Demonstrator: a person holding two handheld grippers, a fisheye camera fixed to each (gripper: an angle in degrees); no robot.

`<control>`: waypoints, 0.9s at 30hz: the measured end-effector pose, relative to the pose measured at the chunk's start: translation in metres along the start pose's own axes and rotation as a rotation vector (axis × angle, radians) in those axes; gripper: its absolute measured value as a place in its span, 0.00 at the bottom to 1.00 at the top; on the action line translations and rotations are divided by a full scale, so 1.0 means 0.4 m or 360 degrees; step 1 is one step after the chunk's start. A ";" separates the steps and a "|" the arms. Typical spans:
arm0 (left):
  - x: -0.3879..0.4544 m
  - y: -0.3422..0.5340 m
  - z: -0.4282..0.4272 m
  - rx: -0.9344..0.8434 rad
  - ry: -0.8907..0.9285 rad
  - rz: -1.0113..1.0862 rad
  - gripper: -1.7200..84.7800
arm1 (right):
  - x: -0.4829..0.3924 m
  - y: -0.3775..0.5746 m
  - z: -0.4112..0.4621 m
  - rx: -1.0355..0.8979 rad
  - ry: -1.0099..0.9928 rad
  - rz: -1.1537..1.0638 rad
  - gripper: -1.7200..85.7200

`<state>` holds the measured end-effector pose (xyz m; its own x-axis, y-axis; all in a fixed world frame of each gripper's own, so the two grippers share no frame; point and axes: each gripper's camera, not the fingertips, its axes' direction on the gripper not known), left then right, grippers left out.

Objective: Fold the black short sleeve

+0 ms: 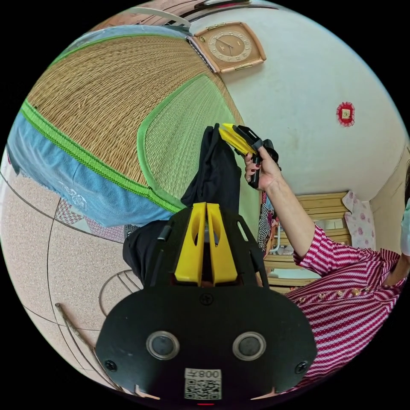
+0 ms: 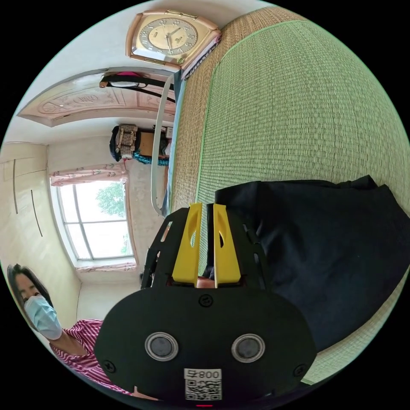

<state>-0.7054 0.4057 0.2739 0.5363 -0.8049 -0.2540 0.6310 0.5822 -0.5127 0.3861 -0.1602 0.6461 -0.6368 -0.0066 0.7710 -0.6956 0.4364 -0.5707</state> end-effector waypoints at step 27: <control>0.042 0.043 0.111 -0.0243 -0.0074 0.0193 0.06 | 0.062 0.727 -0.402 0.0091 0.0185 0.0141 0.10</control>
<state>-0.6607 0.4075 0.2971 0.6308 -0.7217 -0.2850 0.4697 0.6475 -0.6001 0.2214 0.1113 0.5447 -0.6559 0.1355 0.7426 -0.6584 0.3785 -0.6506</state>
